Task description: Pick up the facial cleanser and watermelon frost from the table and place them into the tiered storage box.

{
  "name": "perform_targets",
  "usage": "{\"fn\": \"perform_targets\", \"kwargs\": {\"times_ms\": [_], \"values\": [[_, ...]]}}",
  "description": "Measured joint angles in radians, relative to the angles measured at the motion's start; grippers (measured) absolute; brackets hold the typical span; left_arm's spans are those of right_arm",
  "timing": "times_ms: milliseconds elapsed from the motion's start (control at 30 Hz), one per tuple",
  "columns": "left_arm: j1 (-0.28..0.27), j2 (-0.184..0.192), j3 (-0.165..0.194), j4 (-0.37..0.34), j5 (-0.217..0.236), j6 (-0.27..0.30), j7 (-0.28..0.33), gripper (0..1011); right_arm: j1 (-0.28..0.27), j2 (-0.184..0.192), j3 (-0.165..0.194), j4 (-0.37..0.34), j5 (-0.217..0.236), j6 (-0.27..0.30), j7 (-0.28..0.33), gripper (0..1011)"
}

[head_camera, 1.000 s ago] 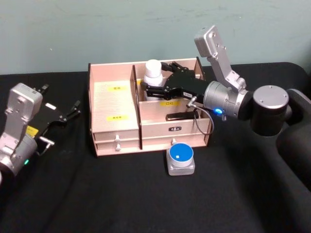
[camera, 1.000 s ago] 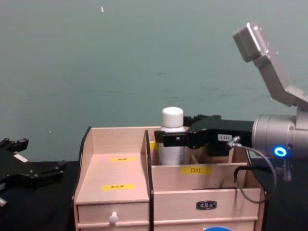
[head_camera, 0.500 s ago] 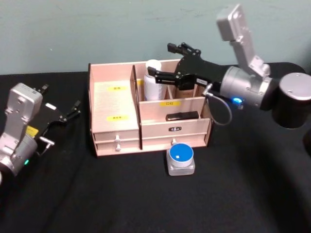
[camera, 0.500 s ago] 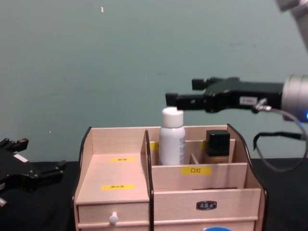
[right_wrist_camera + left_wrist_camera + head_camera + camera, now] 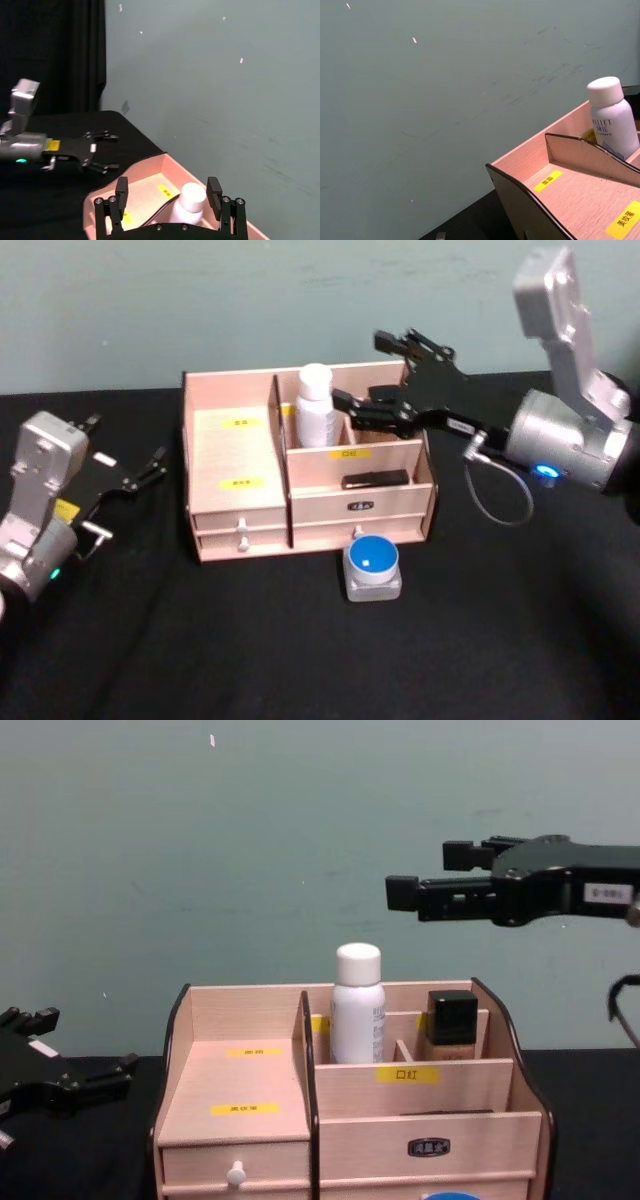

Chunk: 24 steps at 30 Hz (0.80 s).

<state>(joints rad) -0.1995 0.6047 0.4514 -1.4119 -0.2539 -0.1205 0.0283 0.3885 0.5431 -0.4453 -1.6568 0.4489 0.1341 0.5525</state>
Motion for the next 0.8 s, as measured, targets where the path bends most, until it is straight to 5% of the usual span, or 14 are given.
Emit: {"fn": "perform_targets", "kwargs": {"times_ms": [300,800], "values": [[0.000,0.000,0.000,0.000,0.000,0.000,0.000,1009,-0.162,0.102,0.015,-0.192,0.018,0.036,-0.046,1000],[0.000,0.000,0.000,0.000,0.000,0.000,0.000,1010,-0.378,0.179,0.061,-0.242,0.056,0.064,-0.109,1000]]}}
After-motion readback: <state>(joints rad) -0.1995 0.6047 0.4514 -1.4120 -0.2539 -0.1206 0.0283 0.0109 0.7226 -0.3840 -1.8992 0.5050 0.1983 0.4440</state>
